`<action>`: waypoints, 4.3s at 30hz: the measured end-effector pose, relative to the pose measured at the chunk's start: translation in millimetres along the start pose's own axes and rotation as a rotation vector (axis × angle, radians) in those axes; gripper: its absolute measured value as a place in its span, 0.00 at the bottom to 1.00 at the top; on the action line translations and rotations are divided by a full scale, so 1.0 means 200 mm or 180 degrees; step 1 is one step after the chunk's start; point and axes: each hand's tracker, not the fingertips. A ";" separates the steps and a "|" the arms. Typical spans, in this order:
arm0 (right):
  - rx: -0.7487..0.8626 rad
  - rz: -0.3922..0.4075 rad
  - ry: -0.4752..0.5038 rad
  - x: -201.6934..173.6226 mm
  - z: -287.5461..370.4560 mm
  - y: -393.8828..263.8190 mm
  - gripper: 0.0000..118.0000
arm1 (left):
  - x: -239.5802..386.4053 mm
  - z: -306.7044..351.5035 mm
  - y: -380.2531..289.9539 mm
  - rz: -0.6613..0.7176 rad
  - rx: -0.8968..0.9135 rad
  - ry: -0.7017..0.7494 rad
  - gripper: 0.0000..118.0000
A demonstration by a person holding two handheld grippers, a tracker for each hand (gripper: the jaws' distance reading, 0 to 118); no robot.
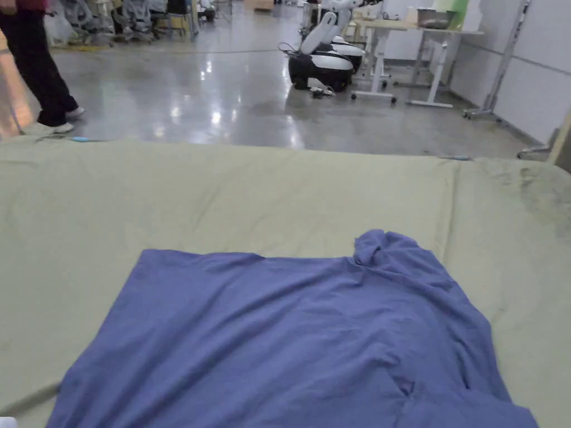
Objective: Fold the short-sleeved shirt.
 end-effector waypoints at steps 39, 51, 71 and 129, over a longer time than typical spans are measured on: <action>0.0491 0.0687 0.0055 -0.47 -0.63 1.06 0.03 | 0.18 -0.14 0.89 0.0043 0.0617 0.0149 0.16; 0.0381 0.0159 0.0178 -0.41 -0.84 1.03 0.86 | 0.02 -0.16 0.76 0.0279 0.1012 -0.0118 0.17; -0.0095 0.0434 0.0164 -0.35 -0.38 0.22 0.01 | -0.10 -0.01 0.49 0.0271 0.0890 0.0030 0.71; -0.0095 0.0447 0.0234 -0.12 -0.05 0.43 0.12 | 0.04 0.31 0.16 0.0111 0.0281 -0.0432 0.14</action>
